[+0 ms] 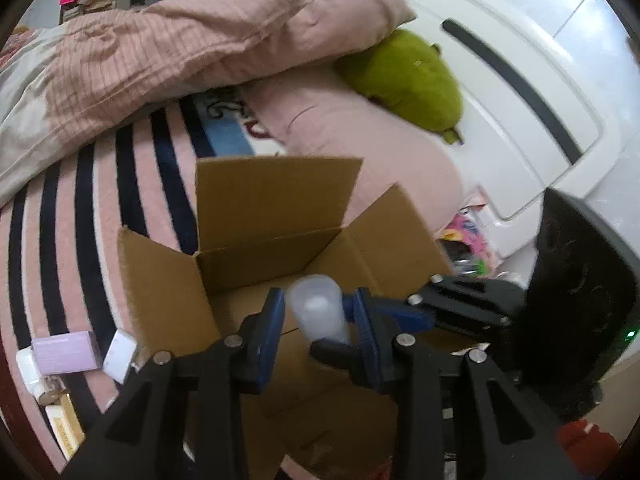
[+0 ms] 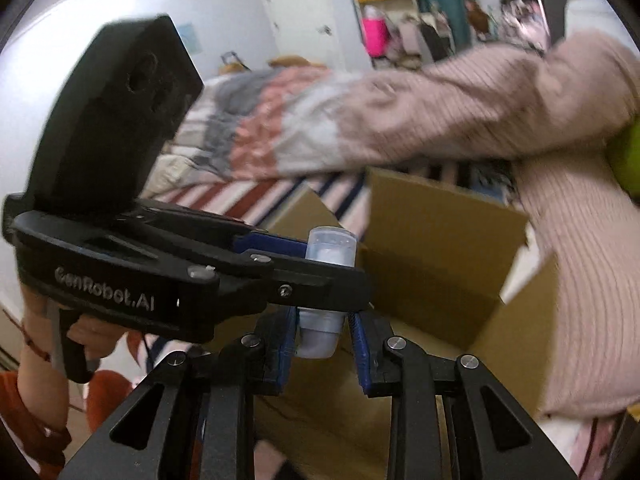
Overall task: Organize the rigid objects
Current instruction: 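Carry the white bottle into the cardboard box and open the right gripper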
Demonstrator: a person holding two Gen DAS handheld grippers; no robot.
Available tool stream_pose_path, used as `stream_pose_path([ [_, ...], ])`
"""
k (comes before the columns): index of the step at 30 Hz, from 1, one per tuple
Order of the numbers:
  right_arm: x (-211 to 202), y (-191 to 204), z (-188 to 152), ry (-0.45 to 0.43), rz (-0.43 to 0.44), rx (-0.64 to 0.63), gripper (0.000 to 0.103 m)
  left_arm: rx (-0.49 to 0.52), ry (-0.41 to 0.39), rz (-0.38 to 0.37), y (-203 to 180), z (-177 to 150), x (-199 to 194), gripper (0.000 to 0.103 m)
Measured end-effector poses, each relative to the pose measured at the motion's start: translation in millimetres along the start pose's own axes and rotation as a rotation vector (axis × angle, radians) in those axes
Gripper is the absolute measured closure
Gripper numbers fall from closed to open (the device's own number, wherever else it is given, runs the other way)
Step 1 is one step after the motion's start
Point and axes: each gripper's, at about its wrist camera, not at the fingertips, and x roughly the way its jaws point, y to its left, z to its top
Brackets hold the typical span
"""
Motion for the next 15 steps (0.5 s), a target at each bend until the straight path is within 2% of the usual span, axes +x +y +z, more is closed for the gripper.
stream_pose_path([
  [3, 2, -7, -1, 0.029, -0.027, 0.011, 0.081, -0.007, 0.005, 0.006, 0, -2, -2, 0.061],
  [5, 2, -5, 1, 0.025, -0.041, 0.008, 0.075, -0.002, -0.033, 0.033, 2, -5, -15, 0.039],
  [6, -2, -3, 1, 0.012, -0.052, 0.003, 0.071, 0.0, -0.065, 0.047, 3, -6, -26, 0.036],
  [7, -4, -2, 0, 0.002, -0.056, -0.004, 0.066, -0.002, -0.09, 0.054, 4, -8, -37, 0.033],
  [10, -10, 15, 5, -0.041, -0.031, -0.036, 0.065, -0.029, -0.161, 0.1, 19, -22, -79, 0.029],
  [11, -11, 23, 8, -0.055, -0.011, -0.052, 0.065, -0.04, -0.181, 0.135, 25, -30, -92, 0.025],
  [15, -11, 73, 17, -0.086, 0.083, -0.144, 0.059, -0.097, -0.253, 0.264, 59, -69, -139, 0.024],
])
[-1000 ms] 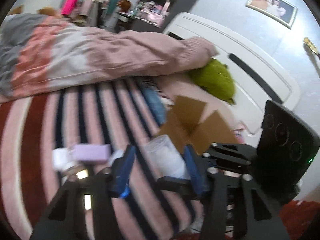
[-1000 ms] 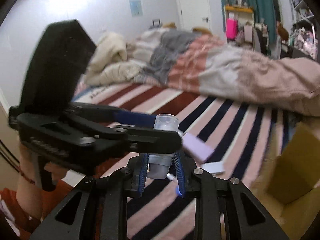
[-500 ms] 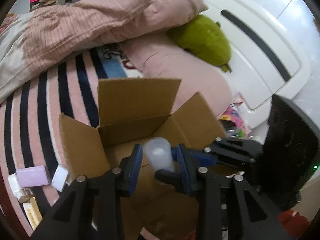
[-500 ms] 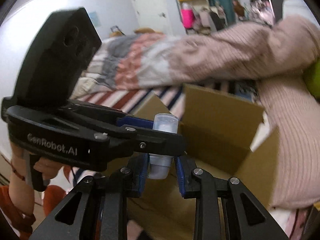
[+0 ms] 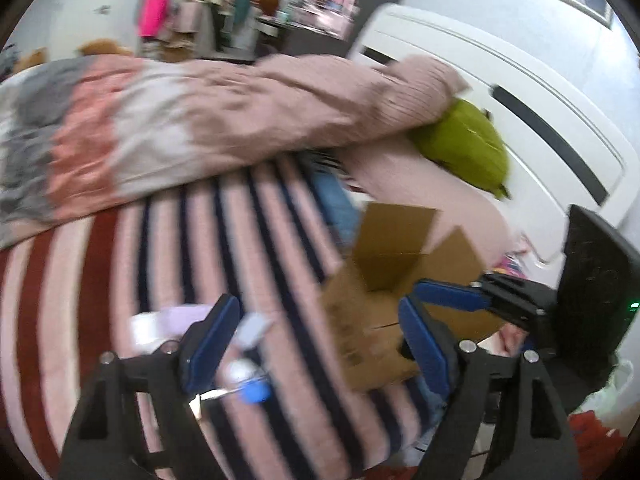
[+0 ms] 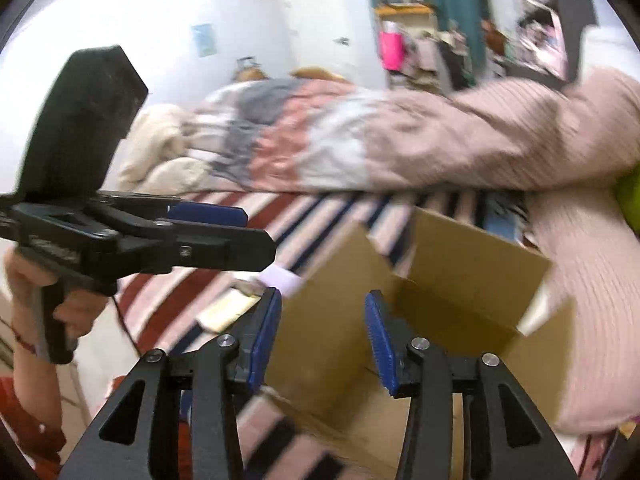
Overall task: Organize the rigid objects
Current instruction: 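Carry the white bottle into the cardboard box and open the right gripper, then grasp the blue-capped contact lens case with the right gripper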
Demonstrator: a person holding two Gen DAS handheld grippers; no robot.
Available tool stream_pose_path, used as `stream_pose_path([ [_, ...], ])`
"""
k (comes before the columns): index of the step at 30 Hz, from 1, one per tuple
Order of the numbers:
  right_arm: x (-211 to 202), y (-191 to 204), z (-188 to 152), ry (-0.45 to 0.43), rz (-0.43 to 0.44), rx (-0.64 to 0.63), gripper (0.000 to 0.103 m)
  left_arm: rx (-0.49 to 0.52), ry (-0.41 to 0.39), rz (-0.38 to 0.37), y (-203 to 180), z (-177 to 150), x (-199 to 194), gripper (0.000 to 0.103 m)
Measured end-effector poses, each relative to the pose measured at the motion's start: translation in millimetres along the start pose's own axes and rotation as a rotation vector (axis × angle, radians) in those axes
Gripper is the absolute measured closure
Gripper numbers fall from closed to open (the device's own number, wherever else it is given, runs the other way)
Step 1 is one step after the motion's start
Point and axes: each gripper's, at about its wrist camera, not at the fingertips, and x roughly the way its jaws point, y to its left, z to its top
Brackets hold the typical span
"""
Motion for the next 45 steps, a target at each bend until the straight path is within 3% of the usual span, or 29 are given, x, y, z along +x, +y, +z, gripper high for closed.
stream_pose_path([
  [2, 10, 22, 3, 0.003, 0.053, -0.032, 0.054, -0.027, -0.018, 0.046, 22, -11, -10, 0.023],
  [6, 41, 75, -3, 0.038, 0.152, -0.103, 0.054, -0.082, -0.03, 0.134, 62, -44, -25, 0.023],
  [9, 66, 98, -16, 0.079, 0.178, -0.116, 0.054, -0.122, -0.031, 0.176, 87, -72, -24, 0.023],
  [12, 97, 107, -36, 0.132, 0.133, -0.097, 0.054, -0.144, -0.028, 0.185, 100, -94, -18, 0.023],
  [18, 150, 85, -74, 0.188, -0.106, 0.019, 0.054, -0.179, -0.031, 0.211, 118, -119, -13, 0.023],
  [30, 189, 66, -88, 0.238, -0.205, 0.089, 0.055, -0.186, -0.043, 0.228, 134, -118, -11, 0.023],
  [33, 196, 68, -89, 0.254, -0.231, 0.061, 0.073, -0.181, -0.039, 0.234, 132, -117, -10, 0.023],
  [34, 195, 69, -89, 0.252, -0.234, 0.048, 0.073, -0.18, -0.038, 0.234, 131, -116, -10, 0.023],
  [40, 180, 74, -82, 0.204, -0.197, 0.023, 0.073, -0.156, -0.039, 0.222, 119, -109, -12, 0.023],
  [45, 144, 91, -56, 0.108, -0.068, -0.045, 0.073, -0.112, -0.06, 0.151, 95, -91, -19, 0.023],
])
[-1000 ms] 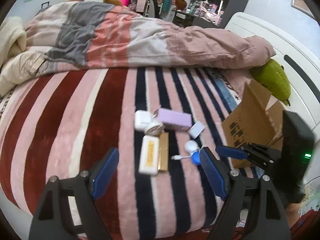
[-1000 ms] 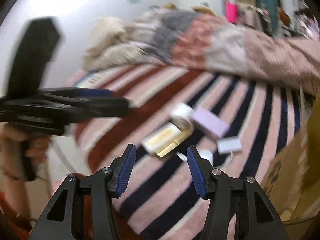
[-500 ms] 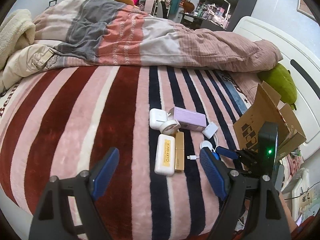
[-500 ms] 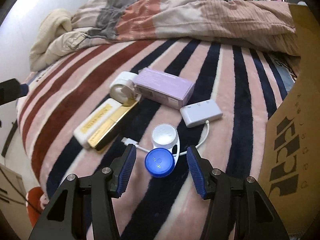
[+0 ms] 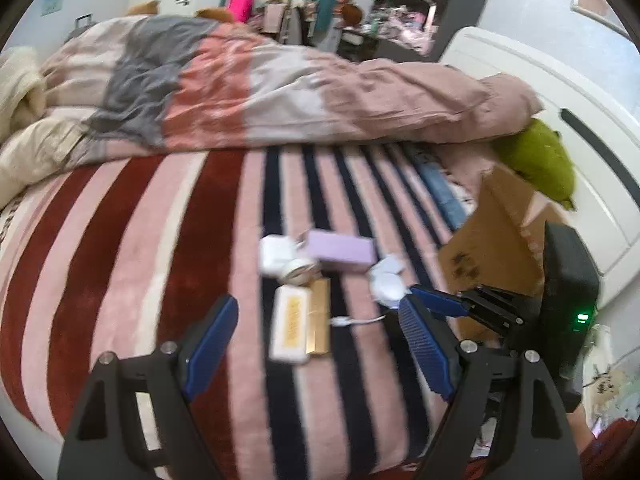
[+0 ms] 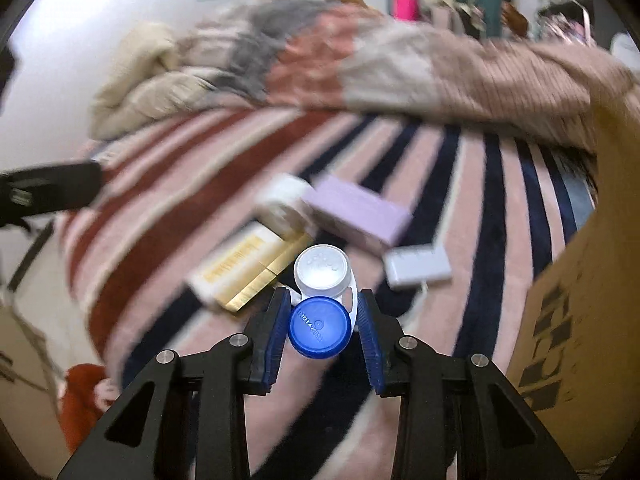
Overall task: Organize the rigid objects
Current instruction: 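Grasp the blue-capped contact lens case with the right gripper, then move the lens case into the cardboard box and release it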
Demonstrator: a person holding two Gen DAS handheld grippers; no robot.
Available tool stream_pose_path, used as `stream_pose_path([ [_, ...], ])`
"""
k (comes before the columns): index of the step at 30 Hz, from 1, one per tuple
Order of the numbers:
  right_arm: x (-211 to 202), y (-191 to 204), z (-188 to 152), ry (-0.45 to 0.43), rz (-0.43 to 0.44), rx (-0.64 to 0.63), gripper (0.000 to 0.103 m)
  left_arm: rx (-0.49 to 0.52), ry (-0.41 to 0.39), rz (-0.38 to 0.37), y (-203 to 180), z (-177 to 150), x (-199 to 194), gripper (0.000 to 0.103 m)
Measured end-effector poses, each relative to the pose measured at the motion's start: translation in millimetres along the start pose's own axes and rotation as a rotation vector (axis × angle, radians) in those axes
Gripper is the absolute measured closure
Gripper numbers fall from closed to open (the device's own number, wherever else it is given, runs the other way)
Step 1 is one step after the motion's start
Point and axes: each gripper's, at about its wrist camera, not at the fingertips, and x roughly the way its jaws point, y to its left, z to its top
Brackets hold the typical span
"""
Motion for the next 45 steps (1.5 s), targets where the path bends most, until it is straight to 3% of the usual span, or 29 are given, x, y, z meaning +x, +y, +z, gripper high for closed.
stream_pose_path([
  [4, -40, 7, 21, -0.098, 0.098, -0.05, 0.073, 0.042, -0.016, -0.1, -28, 18, -7, 0.025],
  [8, -76, 3, 35, -0.178, 0.131, -0.091, 0.073, 0.071, -0.005, -0.196, -55, 39, -3, 0.05],
  [14, -111, -34, 34, -0.248, 0.086, -0.086, 0.073, 0.136, 0.027, -0.347, -111, 68, 21, 0.071],
  [19, -130, -79, 23, -0.257, 0.035, -0.031, 0.073, 0.19, 0.076, -0.396, -159, 78, 50, 0.074],
  [25, -138, -127, 5, -0.193, -0.053, 0.034, 0.074, 0.235, 0.187, -0.434, -206, 82, 94, 0.074],
  [30, -133, -156, -2, -0.106, -0.089, 0.12, 0.074, 0.265, 0.259, -0.391, -228, 82, 120, 0.073],
  [33, -130, -163, -5, -0.069, -0.114, 0.145, 0.073, 0.269, 0.253, -0.351, -225, 81, 117, 0.059],
  [35, -136, -163, -7, -0.077, -0.117, 0.15, 0.07, 0.272, 0.211, -0.318, -217, 81, 104, 0.043],
  [36, -139, -162, -7, -0.086, -0.112, 0.152, 0.066, 0.267, 0.179, -0.301, -210, 82, 94, 0.041],
  [38, -145, -157, -5, -0.125, -0.09, 0.146, 0.035, 0.251, 0.136, -0.282, -195, 83, 78, 0.036],
  [40, -150, -145, 0, -0.162, -0.079, 0.116, 0.022, 0.229, 0.086, -0.231, -174, 82, 56, 0.035],
  [45, -148, -101, 20, -0.193, -0.07, 0.018, 0.01, 0.171, 0.009, -0.111, -123, 69, 17, 0.034],
])
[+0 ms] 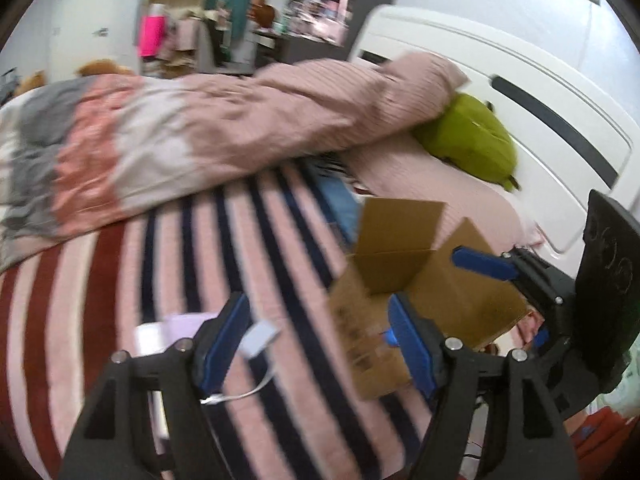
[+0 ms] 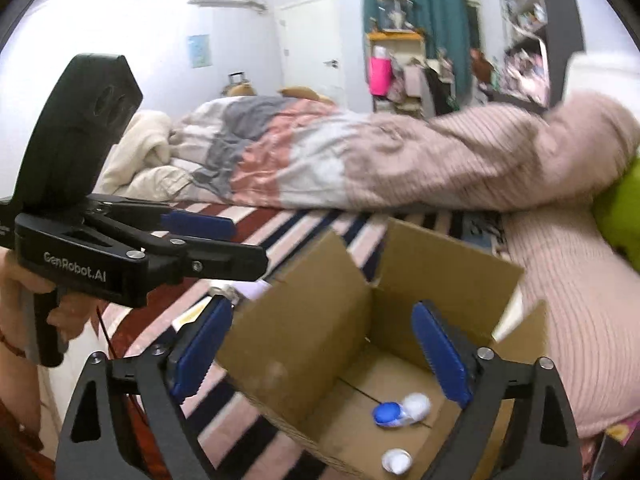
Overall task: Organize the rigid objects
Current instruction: 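Move the lens case into the cardboard box and release it, then lower the right gripper onto the gold bar case and close it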
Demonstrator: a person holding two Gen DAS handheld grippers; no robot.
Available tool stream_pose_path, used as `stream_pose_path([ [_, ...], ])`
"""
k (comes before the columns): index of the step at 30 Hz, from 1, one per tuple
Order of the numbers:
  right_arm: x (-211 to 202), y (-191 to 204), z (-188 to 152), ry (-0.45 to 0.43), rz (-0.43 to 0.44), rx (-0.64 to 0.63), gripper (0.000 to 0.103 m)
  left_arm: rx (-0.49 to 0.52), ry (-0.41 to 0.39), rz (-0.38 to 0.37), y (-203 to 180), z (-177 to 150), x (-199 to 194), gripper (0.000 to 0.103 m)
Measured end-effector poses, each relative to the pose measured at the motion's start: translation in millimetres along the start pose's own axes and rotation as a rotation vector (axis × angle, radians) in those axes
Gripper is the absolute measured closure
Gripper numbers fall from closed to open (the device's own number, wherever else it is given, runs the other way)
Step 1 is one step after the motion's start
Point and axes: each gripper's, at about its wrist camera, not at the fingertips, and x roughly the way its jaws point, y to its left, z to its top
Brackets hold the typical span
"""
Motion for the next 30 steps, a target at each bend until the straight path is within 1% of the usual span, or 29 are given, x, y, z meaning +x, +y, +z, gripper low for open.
stream_pose_path([
  [2, 6, 17, 6, -0.013, 0.019, -0.018, 0.006, -0.025, -0.021, 0.031, 18, -10, -15, 0.034],
  [4, 14, 37, 12, -0.021, 0.046, -0.046, 0.006, -0.055, -0.036, 0.066, 37, -23, -27, 0.033],
  [7, 28, 66, 17, -0.02, 0.104, -0.082, 0.006, -0.104, -0.056, 0.121, 64, -42, -40, 0.027],
  [8, 33, 74, 18, -0.014, 0.124, -0.09, 0.006, -0.123, -0.059, 0.135, 74, -49, -44, 0.026],
  [10, 49, 94, 18, 0.013, 0.191, -0.118, 0.006, -0.158, -0.058, 0.159, 91, -62, -48, 0.026],
  [12, 66, 113, 13, 0.054, 0.285, -0.151, 0.006, -0.193, -0.051, 0.181, 110, -77, -51, 0.026],
  [16, 109, 135, -3, 0.146, 0.361, -0.146, 0.006, -0.241, -0.039, 0.187, 135, -100, -52, 0.026],
  [20, 151, 143, -30, 0.252, 0.346, -0.122, 0.006, -0.277, -0.011, 0.224, 159, -121, -51, 0.026],
  [22, 171, 142, -43, 0.299, 0.331, -0.078, 0.006, -0.299, -0.002, 0.234, 170, -130, -50, 0.026],
  [23, 181, 141, -50, 0.318, 0.316, -0.05, 0.008, -0.31, 0.001, 0.232, 175, -134, -49, 0.026],
  [24, 187, 140, -54, 0.33, 0.301, -0.03, 0.011, -0.321, 0.004, 0.231, 180, -139, -49, 0.026],
  [26, 198, 140, -63, 0.352, 0.257, 0.003, 0.03, -0.335, 0.007, 0.231, 186, -145, -49, 0.026],
  [28, 207, 140, -68, 0.365, 0.198, 0.037, 0.038, -0.341, 0.011, 0.234, 190, -149, -50, 0.026],
  [30, 211, 136, -72, 0.379, 0.176, 0.094, 0.046, -0.339, 0.013, 0.233, 191, -152, -50, 0.026],
])
